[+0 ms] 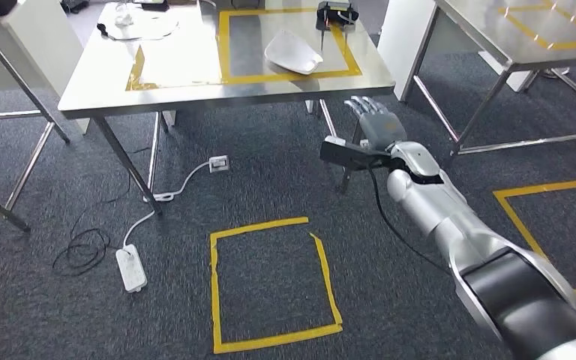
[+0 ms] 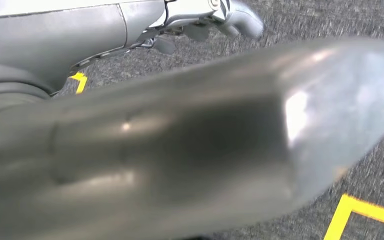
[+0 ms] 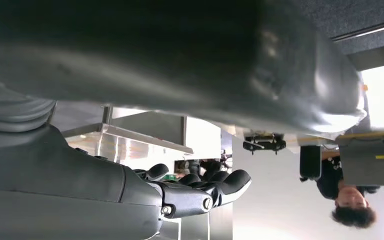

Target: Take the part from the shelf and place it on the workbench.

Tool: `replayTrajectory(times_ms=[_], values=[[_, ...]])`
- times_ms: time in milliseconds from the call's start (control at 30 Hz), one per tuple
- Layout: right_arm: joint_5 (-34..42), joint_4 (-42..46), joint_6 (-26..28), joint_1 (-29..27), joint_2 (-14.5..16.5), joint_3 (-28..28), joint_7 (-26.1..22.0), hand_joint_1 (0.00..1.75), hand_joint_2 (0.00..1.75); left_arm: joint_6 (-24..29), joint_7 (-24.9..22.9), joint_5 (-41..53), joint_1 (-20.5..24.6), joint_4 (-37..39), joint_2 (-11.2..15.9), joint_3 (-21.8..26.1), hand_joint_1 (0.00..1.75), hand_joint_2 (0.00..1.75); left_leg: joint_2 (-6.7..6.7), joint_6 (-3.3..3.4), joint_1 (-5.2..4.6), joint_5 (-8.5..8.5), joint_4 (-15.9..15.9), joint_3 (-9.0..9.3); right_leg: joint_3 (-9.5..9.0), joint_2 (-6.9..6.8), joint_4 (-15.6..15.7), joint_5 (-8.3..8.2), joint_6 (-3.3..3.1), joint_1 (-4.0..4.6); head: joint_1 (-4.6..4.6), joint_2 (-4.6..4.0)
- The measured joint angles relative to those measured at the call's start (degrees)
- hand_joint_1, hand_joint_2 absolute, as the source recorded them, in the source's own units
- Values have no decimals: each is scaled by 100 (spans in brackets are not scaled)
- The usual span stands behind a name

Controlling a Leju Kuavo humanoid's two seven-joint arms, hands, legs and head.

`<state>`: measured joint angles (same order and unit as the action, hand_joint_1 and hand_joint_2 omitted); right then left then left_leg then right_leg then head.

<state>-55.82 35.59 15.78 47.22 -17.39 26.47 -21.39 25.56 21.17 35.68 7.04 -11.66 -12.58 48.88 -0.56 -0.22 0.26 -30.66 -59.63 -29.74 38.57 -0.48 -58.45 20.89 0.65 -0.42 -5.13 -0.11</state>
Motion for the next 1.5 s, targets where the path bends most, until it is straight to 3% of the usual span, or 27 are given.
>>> replayTrajectory(times_ms=[67,100,167,200,233,267,300,333,367,400,467,533,633,700,900,1033,1500], values=[[-10,9,1,-21,-33,-5,18,0,0,0,8,-7,-10,2,0,5,0,0,10,109,-3,93,7,-81,28,5,11,-47,73,-19,1,0],[-5,12,2,-38,-57,-10,25,0,0,0,9,-8,-10,1,1,8,0,0,20,159,5,158,19,-130,76,9,-64,64,106,-31,-5,0],[33,17,8,-71,-113,-26,26,0,0,-8,17,0,-5,-1,3,13,0,0,36,225,16,305,31,-265,252,19,-558,589,161,-44,-12,0],[60,20,13,-97,-131,-42,28,0,0,-17,32,14,-6,-2,4,15,0,0,36,239,14,371,32,-357,355,23,-943,879,181,-44,-15,0],[87,22,19,-138,-147,-65,34,0,0,-27,57,33,-9,-2,5,17,0,0,37,242,11,433,31,-445,432,27,-1321,1061,195,-45,-15,0],[115,27,26,-194,-159,-88,40,0,0,-37,90,58,-12,-2,6,18,0,0,38,241,9,490,29,-527,455,29,-1594,1097,198,-44,-16,0],[147,39,31,-257,-176,-111,43,0,0,-41,123,79,-12,-2,6,19,0,0,38,236,9,544,27,-604,396,31,-1694,999,191,-43,-17,0],[186,63,38,-319,-198,-139,36,0,0,-40,147,92,-11,-2,6,19,0,0,38,227,8,599,24,-672,233,32,-1590,834,174,-41,-17,0],[227,99,44,-369,-223,-170,20,0,0,-36,161,99,-9,-2,6,20,0,0,39,215,7,648,21,-726,-34,31,-1287,696,148,-36,-18,0],[264,145,48,-405,-249,-209,3,0,0,-29,168,99,-7,-2,6,21,0,0,39,193,2,693,15,-770,-352,27,-865,677,114,-22,-17,0],[346,232,17,-441,-283,-297,-22,0,0,-9,179,96,-5,-2,7,22,0,87,48,132,-6,765,13,-808,-823,23,-154,826,50,19,-17,0],[481,271,-142,-454,-287,-376,-23,0,0,13,195,85,-5,-2,12,23,0,175,63,122,-18,764,21,-821,-919,26,71,904,29,38,-16,0],[683,272,-400,-472,-268,-475,-30,0,0,26,213,45,-10,-2,19,28,0,175,70,121,-14,804,90,-829,-879,31,85,844,-17,50,-9,0],[745,272,-457,-482,-258,-532,-39,0,0,26,216,32,-9,-2,22,30,0,175,66,61,-8,937,153,-821,-838,33,79,794,-55,56,-5,0],[882,269,-613,-521,-243,-636,-96,0,0,49,212,30,-13,-2,43,32,0,175,53,4,-7,1068,227,-846,-767,30,71,730,-88,60,-5,0],[1113,251,-850,-515,-214,-720,-245,0,175,128,99,30,-9,-2,46,38,0,175,47,-5,-6,1075,231,-849,-762,30,67,730,-89,63,-6,0],[993,166,-840,-355,-141,-690,-279,0,175,302,-60,104,-5,-2,62,43,0,175,42,4,-9,1080,226,-885,-731,30,67,720,-73,58,-8,0]])
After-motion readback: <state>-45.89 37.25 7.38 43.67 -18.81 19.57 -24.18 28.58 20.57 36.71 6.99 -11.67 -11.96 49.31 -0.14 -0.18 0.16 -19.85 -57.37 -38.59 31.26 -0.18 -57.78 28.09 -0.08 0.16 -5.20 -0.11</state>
